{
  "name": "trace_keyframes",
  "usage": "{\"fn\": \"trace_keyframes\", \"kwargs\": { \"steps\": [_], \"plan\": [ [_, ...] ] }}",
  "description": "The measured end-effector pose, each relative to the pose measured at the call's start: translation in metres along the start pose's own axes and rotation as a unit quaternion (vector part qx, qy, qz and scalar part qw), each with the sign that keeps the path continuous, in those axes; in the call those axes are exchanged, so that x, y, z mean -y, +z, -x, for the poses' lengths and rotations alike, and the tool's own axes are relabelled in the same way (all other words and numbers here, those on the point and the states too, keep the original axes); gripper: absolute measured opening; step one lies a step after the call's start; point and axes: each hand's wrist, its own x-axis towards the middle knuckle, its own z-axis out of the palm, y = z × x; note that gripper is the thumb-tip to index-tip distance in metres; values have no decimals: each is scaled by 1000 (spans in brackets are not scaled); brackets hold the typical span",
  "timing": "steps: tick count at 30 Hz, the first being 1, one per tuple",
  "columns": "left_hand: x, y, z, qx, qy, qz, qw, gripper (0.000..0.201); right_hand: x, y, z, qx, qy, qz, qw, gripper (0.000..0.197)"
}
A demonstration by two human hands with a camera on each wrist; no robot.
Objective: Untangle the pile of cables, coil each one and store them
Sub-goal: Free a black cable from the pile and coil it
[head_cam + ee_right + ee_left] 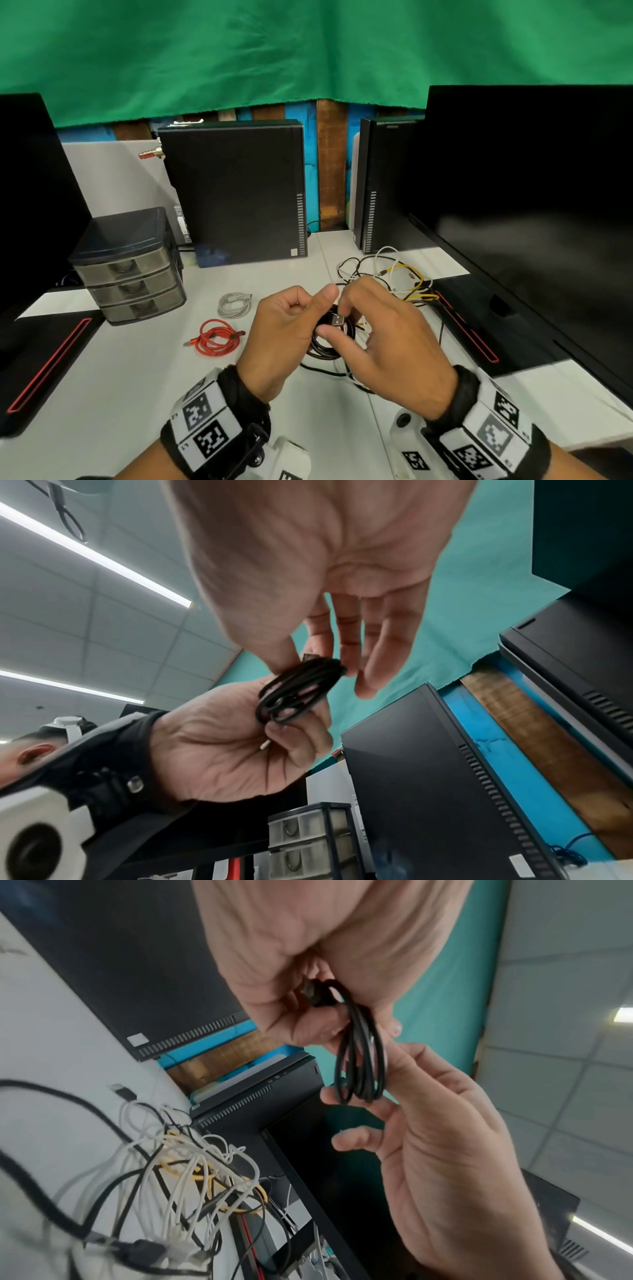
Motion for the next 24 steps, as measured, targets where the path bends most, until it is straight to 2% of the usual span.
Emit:
{"fn": "trace_keyframes", "kwargs": {
  "steps": [3, 5, 8, 11, 14, 19, 24],
  "plan": [
    [2, 2, 1, 14, 7, -13, 1000, 51, 3, 2, 2, 29, 23, 25, 999, 29],
    [2, 0, -2, 39, -15, -8, 999, 51, 1, 2, 2, 25, 37, 28, 999, 27],
    [-6, -7, -8, 79, -86, 81, 990, 40, -9, -4, -4, -5, 70, -9, 997, 22],
    [-9, -12, -11, 130, -104, 106, 980, 30, -16, -9, -6, -4, 116, -76, 990, 19],
    [-11, -17, -12, 165, -117, 143, 969, 34, -17, -10, -8, 6, 165, -174, 971, 17],
    [-13, -30, -15, 218, -133, 197, 946, 35, -16, -17, -16, -2, 232, -344, 910, 13],
    [-7, -32, -15, 228, -108, 169, 953, 42, -20, -17, -14, 21, 228, -362, 904, 11]
  ]
}}
